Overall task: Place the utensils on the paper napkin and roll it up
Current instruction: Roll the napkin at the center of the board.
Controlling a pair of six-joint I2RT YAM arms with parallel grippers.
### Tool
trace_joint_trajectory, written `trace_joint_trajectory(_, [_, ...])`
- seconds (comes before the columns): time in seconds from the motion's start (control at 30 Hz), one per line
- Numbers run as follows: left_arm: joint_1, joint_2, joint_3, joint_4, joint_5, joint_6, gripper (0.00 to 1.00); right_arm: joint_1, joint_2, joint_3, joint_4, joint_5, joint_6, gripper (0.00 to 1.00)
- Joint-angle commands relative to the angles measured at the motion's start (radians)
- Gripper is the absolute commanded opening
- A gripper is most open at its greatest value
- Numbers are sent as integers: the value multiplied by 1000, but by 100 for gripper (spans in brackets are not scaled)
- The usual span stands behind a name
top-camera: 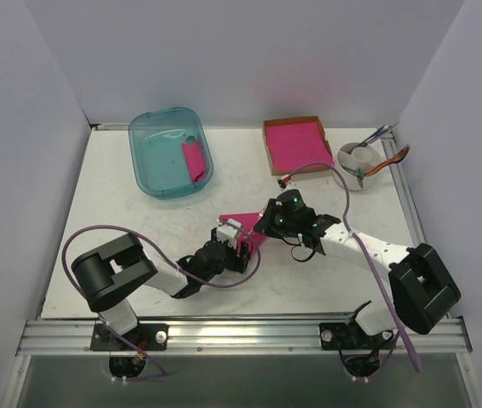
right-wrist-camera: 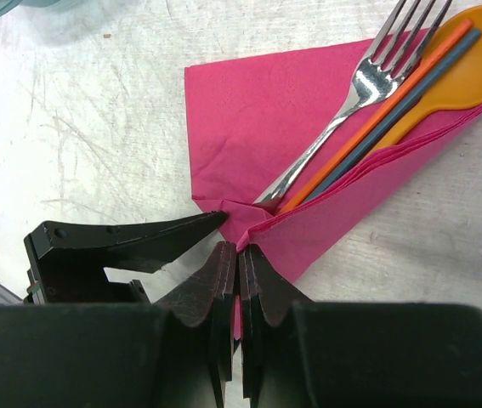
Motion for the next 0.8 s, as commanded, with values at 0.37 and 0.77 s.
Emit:
trace_joint_trajectory(0.37, [60, -86, -45, -14, 113, -17, 75, -13, -54, -13, 2, 0, -45, 0])
trace_joint_trajectory(0.77, [67, -126, -47, -58, 126, 4, 74, -13, -62, -20, 2, -5, -54, 0])
